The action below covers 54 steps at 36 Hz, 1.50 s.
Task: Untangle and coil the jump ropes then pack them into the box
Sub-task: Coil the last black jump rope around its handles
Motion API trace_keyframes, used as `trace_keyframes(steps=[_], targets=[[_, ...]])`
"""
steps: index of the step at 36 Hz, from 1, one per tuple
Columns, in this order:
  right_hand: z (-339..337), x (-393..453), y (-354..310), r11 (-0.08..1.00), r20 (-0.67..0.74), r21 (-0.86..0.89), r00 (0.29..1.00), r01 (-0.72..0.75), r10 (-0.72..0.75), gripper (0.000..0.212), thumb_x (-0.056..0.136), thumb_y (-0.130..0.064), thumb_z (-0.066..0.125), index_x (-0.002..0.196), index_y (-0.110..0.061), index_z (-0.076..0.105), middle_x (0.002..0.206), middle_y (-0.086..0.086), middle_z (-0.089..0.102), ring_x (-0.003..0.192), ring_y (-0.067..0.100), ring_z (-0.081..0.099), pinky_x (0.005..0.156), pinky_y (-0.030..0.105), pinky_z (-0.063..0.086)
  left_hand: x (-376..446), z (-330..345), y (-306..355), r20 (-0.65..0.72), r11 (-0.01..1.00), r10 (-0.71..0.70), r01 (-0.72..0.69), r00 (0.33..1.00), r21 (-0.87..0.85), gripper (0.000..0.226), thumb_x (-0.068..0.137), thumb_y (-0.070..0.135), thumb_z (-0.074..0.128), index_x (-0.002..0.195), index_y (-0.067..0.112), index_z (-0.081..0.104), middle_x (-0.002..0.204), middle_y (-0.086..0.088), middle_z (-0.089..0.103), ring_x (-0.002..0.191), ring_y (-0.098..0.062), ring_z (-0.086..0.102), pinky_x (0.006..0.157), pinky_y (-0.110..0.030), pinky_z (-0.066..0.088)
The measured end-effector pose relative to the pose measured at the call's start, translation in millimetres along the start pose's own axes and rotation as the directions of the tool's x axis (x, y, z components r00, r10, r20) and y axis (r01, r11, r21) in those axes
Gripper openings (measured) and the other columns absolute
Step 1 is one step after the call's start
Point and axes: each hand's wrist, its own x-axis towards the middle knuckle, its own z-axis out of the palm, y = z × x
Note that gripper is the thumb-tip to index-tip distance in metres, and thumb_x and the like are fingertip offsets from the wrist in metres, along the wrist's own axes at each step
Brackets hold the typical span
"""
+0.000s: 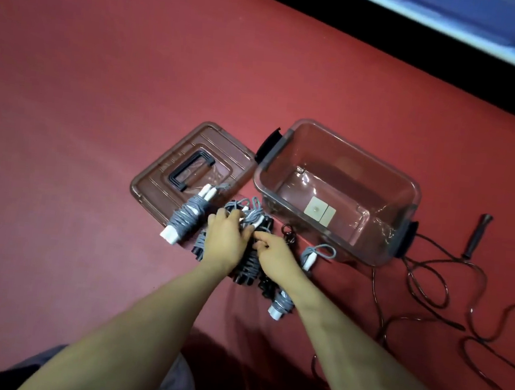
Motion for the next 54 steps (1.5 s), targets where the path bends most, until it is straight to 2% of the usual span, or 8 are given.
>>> trace_keyframes(steps=[6,13,20,25,32,44,48,54], targets=[[-5,-6,1,1.0,-0.055,0.018,0.998,-0.009,0.01,0.039,0.09,0.004,0.035,0.115,-0.008,0.063,0.08,0.007,0.054,0.067,0.016,0.042,0.055,0.025,0.033,-9,-4,1,0.008,0.999,0.022,-0.022,1.0,-0.024,0.037,0.093,0.034,0.055,0.121,0.01,0.053,0.12,-0.012,0.049,0.117,-0.028,0.039,0.096,-0.036,0.035],[-20,-23,-6,0.997,-0.099,0.064,0.994,-0.049,0.055,0.037,0.09,0.005,0.036,0.118,0.0,0.059,0.089,0.005,0.059,0.085,0.018,0.055,0.088,0.038,0.05,-26,-15,17,0.053,1.0,0.009,-0.008,0.999,-0.026,0.032,0.094,0.029,0.052,0.119,0.009,0.054,0.123,-0.01,0.048,0.119,-0.027,0.041,0.092,-0.039,0.039],[-52,-62,8,0.999,-0.279,0.053,0.96,-0.009,0.023,0.032,0.081,0.005,0.047,0.07,-0.02,0.064,0.065,-0.005,0.059,0.077,0.027,0.061,0.078,0.041,0.053,-52,-8,46,0.091,0.99,0.133,-0.128,0.987,-0.057,0.015,0.092,0.018,0.049,0.098,0.007,0.056,0.105,-0.008,0.054,0.098,-0.027,0.053,0.08,-0.038,0.045],[-86,-92,34,0.998,-0.444,0.005,0.894,-0.062,0.058,0.021,0.077,-0.004,0.053,0.064,-0.019,0.061,0.069,0.007,0.068,0.073,0.031,0.064,0.07,0.038,0.053,-75,15,76,0.166,0.969,0.245,-0.24,0.955,-0.052,0.012,0.091,0.018,0.048,0.091,0.009,0.056,0.099,-0.011,0.058,0.094,-0.03,0.056,0.079,-0.039,0.045],[-132,-124,87,0.985,-0.594,-0.032,0.796,-0.17,0.118,0.011,0.083,-0.009,0.057,0.082,-0.015,0.066,0.083,0.007,0.068,0.083,0.032,0.063,0.071,0.039,0.05,-98,65,127,0.299,0.904,0.421,-0.421,0.856,-0.07,0.012,0.089,0.015,0.05,0.093,0.007,0.058,0.099,-0.013,0.061,0.094,-0.031,0.056,0.08,-0.041,0.045],[-194,-132,169,0.755,-0.662,-0.41,0.736,-0.511,0.139,0.056,0.08,-0.003,0.057,0.131,-0.022,0.044,0.132,0.003,0.042,0.114,0.029,0.042,0.095,0.036,0.034,-86,151,199,0.453,0.828,0.515,-0.56,0.728,-0.04,0.018,0.084,0.007,0.051,0.099,0.008,0.061,0.103,-0.012,0.057,0.1,-0.033,0.056,0.086,-0.042,0.045],[-198,-124,195,0.696,-0.725,-0.461,0.686,-0.55,0.061,0.028,0.075,-0.001,0.063,0.1,-0.013,0.065,0.103,0.01,0.059,0.093,0.034,0.053,0.079,0.041,0.041,-81,180,205,0.526,0.806,0.506,-0.592,0.683,-0.007,0.026,0.085,0.013,0.056,0.11,0.01,0.061,0.11,-0.011,0.055,0.107,-0.031,0.053,0.092,-0.04,0.044],[-210,-122,200,0.924,-0.735,-0.319,0.671,-0.21,-0.101,0.017,0.07,0.008,0.058,0.075,-0.006,0.065,0.074,0.014,0.061,0.071,0.037,0.057,0.065,0.043,0.049,-85,197,210,0.552,0.794,0.503,-0.607,0.665,0.008,0.026,0.087,0.019,0.056,0.111,0.01,0.063,0.112,-0.009,0.054,0.11,-0.029,0.051,0.093,-0.041,0.044]])
